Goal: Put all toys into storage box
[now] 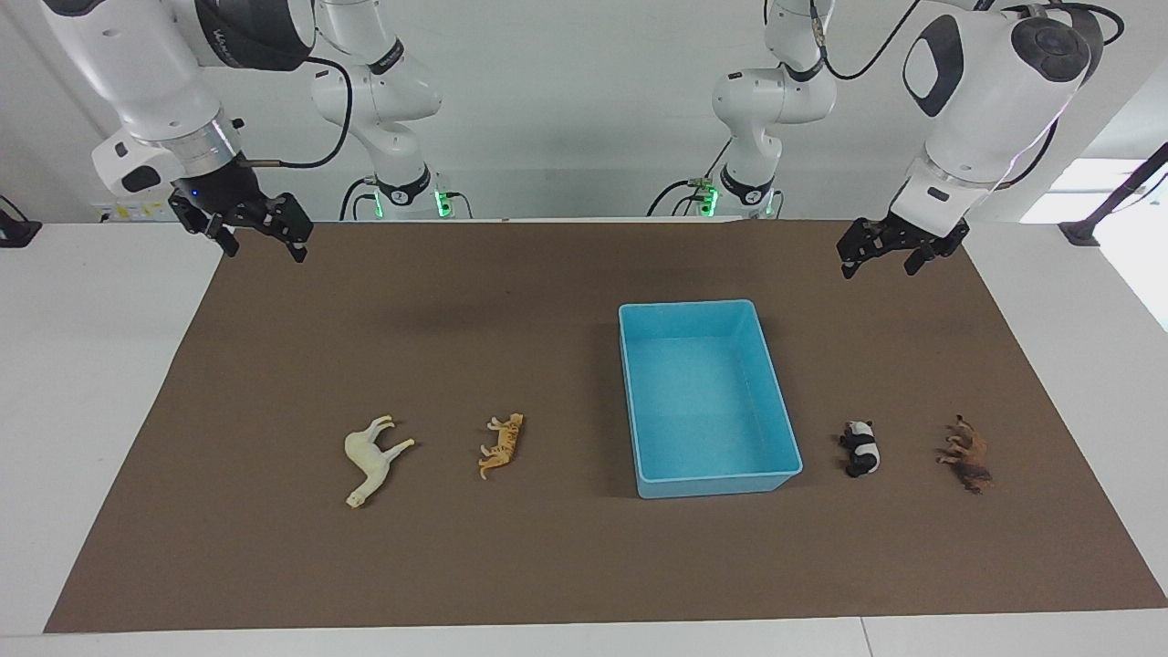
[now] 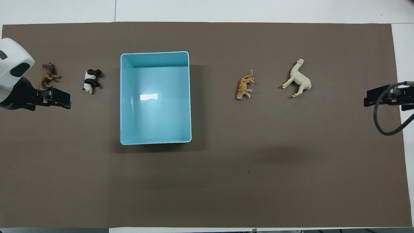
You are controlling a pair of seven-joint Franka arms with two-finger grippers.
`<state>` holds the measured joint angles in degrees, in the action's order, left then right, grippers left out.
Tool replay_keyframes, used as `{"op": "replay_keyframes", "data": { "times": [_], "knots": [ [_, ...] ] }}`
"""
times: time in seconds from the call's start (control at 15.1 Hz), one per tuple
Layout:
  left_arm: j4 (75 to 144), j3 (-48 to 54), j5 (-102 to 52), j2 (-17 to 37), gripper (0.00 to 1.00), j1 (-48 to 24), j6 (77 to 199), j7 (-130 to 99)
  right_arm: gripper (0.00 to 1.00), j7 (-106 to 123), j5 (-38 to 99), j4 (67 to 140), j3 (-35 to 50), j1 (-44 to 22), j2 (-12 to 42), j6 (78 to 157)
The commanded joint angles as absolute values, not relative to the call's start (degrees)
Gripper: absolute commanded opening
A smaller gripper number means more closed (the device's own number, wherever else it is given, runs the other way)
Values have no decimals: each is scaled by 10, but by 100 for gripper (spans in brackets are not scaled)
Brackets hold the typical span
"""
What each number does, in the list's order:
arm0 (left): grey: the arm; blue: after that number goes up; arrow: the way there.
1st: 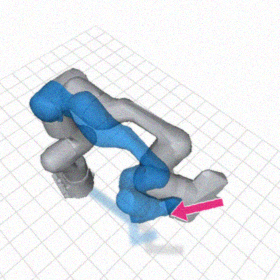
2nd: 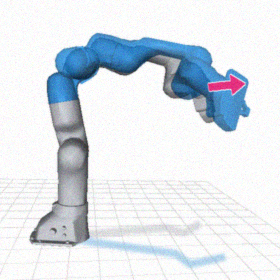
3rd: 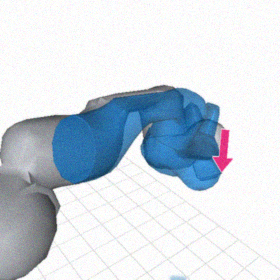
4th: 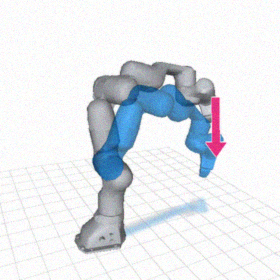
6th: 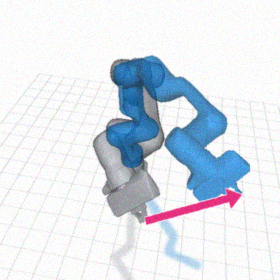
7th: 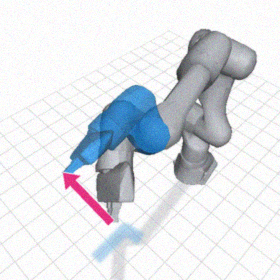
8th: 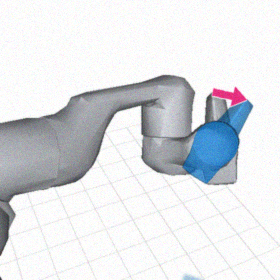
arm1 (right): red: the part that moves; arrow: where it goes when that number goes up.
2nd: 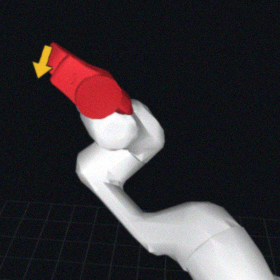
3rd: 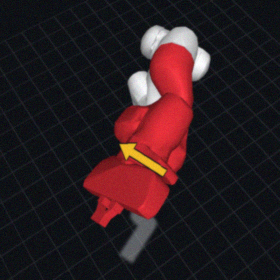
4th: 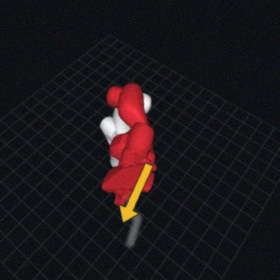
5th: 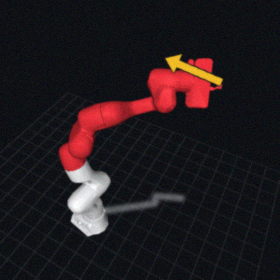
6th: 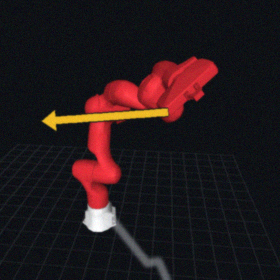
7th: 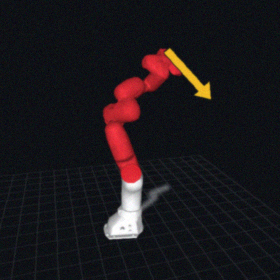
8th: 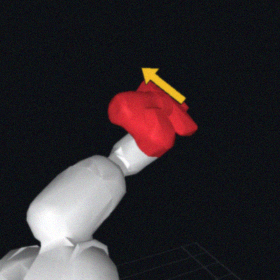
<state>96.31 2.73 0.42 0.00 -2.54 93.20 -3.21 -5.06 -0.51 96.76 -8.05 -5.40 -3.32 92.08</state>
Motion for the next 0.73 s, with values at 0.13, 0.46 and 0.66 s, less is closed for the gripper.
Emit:
{"op": "replay_keyframes", "data": {
  "times": [0.13,0.46,0.66],
  "knots": [
    [973,29,12,-11,100,-21,940,-25,100,-42,5,971,-76,-49,-42,912],
    [973,29,12,-13,100,-20,931,-30,100,-37,4,971,-76,-49,-42,912],
    [1000,27,12,-18,100,-15,986,-56,100,3,4,989,-76,-49,-42,930]
  ]
}}
